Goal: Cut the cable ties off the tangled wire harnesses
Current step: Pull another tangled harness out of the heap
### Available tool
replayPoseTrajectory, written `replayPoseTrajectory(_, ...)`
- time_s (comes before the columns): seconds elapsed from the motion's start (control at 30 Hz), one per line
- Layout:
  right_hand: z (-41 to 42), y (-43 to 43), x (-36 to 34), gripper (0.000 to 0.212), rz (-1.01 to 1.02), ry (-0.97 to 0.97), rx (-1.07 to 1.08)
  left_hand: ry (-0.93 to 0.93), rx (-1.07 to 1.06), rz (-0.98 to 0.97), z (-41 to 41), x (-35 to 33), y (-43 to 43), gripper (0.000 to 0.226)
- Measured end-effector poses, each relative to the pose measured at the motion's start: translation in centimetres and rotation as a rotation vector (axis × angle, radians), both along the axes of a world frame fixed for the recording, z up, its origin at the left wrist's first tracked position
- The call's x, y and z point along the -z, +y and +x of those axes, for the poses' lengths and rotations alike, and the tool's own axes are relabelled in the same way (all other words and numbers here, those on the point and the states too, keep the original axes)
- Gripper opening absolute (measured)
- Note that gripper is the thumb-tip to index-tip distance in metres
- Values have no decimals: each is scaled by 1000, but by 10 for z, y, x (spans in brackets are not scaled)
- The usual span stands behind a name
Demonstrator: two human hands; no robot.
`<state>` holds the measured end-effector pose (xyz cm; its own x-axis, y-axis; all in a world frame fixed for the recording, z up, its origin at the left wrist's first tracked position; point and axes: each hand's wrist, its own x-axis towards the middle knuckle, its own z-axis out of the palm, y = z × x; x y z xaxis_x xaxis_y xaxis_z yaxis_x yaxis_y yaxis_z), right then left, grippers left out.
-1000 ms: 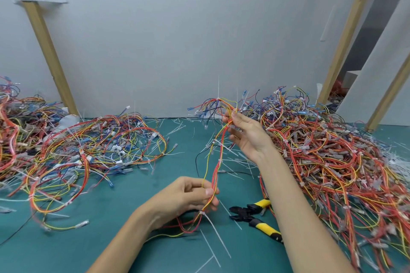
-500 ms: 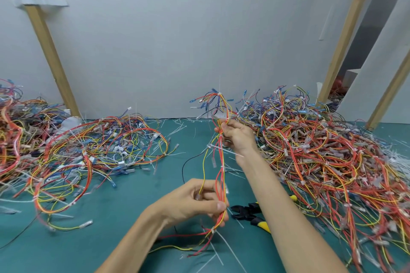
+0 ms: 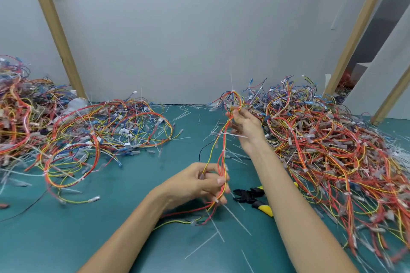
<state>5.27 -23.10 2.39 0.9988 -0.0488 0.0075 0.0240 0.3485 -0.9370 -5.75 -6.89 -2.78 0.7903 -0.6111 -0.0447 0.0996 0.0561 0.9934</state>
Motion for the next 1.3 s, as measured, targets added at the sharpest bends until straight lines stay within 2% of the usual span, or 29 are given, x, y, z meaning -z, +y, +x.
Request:
replayPoseTrajectory(0.33,-1,1,-3,17,-8,-55,76,260,6,-154,15,9,6,52)
replayPoseTrajectory(0.43,1,1,-5,17,8,-99,152,377,23,-323,18,8,6,70)
replayPoseTrajectory(0.53,4,-2,-7,17,84,-122,245,449,43,-437,21,4,9,76)
replayPoseTrajectory(0.8,5,-12,-12,17,128,-130,290,387,80,-252,19,3,25,66)
replayPoseTrajectory(0.93,6,-10,-10,17,100,-114,258,412,136,-341,17,1,22,61)
replayPoseTrajectory(1.17,10,-10,-9,17,56,-106,258,426,246,-376,14,-2,12,18)
replayPoseTrajectory(1.3,12,-10,-10,21,56,-116,248,453,218,-399,7,-3,6,14)
